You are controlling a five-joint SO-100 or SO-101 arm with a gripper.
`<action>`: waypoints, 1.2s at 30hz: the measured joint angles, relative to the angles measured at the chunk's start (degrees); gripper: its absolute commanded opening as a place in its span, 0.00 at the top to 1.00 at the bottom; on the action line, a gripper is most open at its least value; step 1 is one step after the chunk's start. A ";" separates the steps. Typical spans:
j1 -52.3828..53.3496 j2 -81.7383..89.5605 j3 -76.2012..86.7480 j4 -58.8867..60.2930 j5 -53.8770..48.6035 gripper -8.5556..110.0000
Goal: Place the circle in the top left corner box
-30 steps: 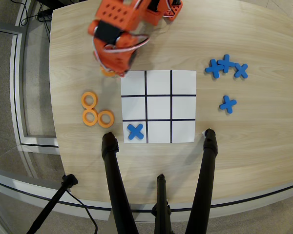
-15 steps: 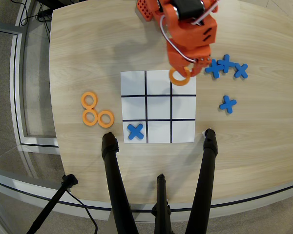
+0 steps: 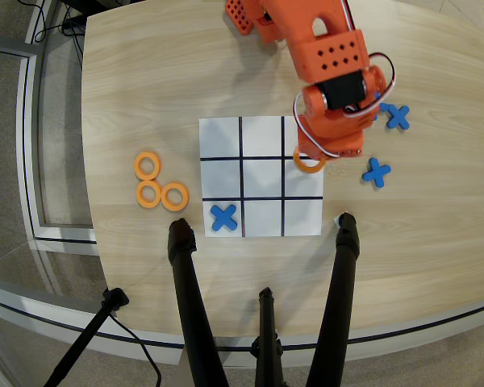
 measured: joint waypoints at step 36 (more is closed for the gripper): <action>5.27 -45.70 -46.76 0.00 2.20 0.93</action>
